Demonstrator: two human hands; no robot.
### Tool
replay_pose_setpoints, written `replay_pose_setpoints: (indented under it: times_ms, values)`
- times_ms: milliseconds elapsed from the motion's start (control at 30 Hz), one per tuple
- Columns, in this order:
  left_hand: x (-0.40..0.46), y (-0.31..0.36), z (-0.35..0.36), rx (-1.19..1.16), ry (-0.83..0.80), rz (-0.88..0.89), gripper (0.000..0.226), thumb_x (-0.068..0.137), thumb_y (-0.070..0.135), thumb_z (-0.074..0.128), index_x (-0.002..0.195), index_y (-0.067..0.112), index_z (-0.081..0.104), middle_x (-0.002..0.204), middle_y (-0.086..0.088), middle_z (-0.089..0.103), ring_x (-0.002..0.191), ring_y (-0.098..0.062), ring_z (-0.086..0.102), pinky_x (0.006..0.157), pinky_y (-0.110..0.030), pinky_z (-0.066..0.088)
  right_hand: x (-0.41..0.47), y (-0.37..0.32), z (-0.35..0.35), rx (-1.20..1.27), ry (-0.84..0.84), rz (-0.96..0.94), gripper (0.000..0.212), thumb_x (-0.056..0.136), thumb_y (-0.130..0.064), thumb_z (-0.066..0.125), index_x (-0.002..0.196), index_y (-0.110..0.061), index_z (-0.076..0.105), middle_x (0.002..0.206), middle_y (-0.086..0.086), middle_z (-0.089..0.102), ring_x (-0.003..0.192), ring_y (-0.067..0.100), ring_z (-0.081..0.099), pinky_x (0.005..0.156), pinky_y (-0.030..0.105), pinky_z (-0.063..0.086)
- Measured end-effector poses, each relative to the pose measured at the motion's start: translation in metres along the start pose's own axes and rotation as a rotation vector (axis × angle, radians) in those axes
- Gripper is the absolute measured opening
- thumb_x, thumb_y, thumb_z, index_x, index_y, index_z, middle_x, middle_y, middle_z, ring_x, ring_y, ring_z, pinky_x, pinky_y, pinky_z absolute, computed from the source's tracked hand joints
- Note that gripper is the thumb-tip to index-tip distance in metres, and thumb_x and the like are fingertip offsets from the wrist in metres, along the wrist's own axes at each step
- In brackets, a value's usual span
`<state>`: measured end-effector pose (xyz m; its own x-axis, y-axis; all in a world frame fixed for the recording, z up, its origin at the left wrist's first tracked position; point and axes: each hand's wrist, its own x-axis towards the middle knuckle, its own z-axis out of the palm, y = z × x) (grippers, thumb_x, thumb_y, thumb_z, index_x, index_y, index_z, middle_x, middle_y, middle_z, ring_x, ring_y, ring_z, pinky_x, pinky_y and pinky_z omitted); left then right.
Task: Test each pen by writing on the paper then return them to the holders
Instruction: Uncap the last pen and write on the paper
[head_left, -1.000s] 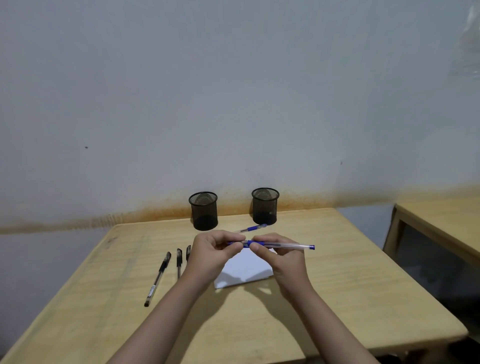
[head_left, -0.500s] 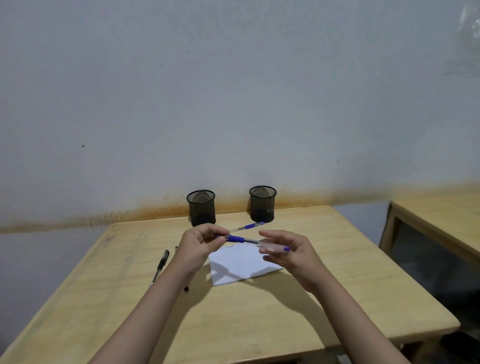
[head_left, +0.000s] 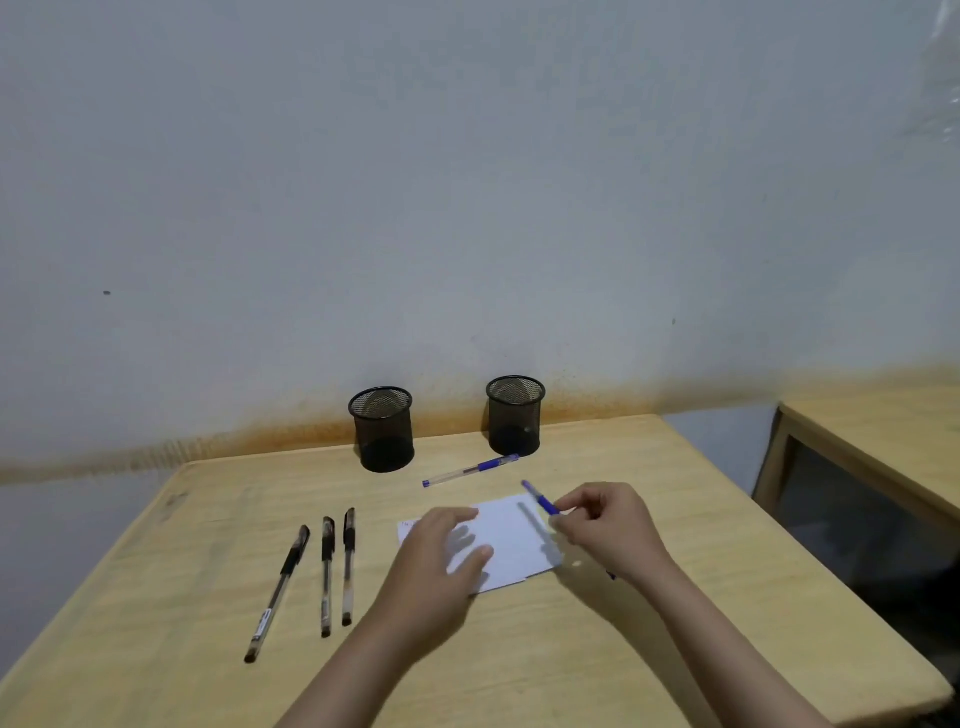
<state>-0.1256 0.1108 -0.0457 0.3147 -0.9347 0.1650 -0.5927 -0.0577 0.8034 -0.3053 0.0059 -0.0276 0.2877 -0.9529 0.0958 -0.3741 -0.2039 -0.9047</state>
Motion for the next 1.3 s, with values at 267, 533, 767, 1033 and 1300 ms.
replay_pose_setpoints:
  times_ms: [267, 533, 767, 1033, 1300]
  values:
    - [0.005, -0.04, 0.019, 0.455, -0.125, 0.121, 0.051, 0.092, 0.053, 0.039, 0.138, 0.031, 0.035, 0.152, 0.011, 0.024, 0.139, -0.009, 0.018, 0.116, -0.032, 0.016, 0.039, 0.043, 0.023, -0.432, 0.058, -0.162, 0.006, 0.076, -0.011, 0.061, 0.077, -0.012, 0.068, 0.077, 0.0, 0.058, 0.069, 0.012, 0.055, 0.057, 0.017, 0.043]
    - [0.008, -0.049, 0.023, 0.463, -0.091, 0.134, 0.051, 0.091, 0.052, 0.04, 0.137, 0.031, 0.037, 0.15, 0.013, 0.026, 0.137, -0.006, 0.019, 0.116, -0.033, 0.016, 0.07, 0.024, 0.039, -0.435, 0.14, -0.204, 0.011, 0.085, -0.018, 0.058, 0.082, -0.014, 0.068, 0.088, -0.002, 0.06, 0.079, 0.014, 0.058, 0.067, 0.03, 0.051]
    - [0.008, -0.049, 0.024, 0.438, -0.079, 0.148, 0.05, 0.09, 0.052, 0.041, 0.135, 0.03, 0.039, 0.149, 0.012, 0.028, 0.137, -0.007, 0.021, 0.115, -0.032, 0.016, 0.128, -0.002, 0.087, -0.716, -0.038, -0.452, 0.025, 0.086, -0.014, 0.058, 0.108, -0.012, 0.07, 0.107, 0.006, 0.067, 0.102, 0.028, 0.056, 0.077, 0.04, 0.052]
    - [0.011, -0.045, 0.022, 0.421, -0.053, 0.164, 0.063, 0.079, 0.06, 0.031, 0.131, 0.027, 0.045, 0.144, 0.01, 0.036, 0.131, -0.009, 0.03, 0.111, -0.029, 0.02, 0.146, -0.009, 0.107, -0.939, -0.171, -0.477, 0.026, 0.09, -0.018, 0.052, 0.109, -0.01, 0.068, 0.103, 0.013, 0.058, 0.102, 0.031, 0.051, 0.074, 0.038, 0.045]
    - [0.016, -0.037, 0.016, 0.103, 0.182, 0.041, 0.065, 0.085, 0.053, 0.055, 0.14, 0.027, 0.033, 0.136, 0.015, 0.044, 0.128, -0.004, 0.039, 0.103, -0.029, 0.039, 0.07, -0.029, 0.068, 0.208, -0.1, -0.055, 0.016, 0.082, -0.007, 0.07, 0.071, -0.008, 0.059, 0.063, 0.006, 0.056, 0.059, 0.016, 0.055, 0.059, 0.025, 0.048]
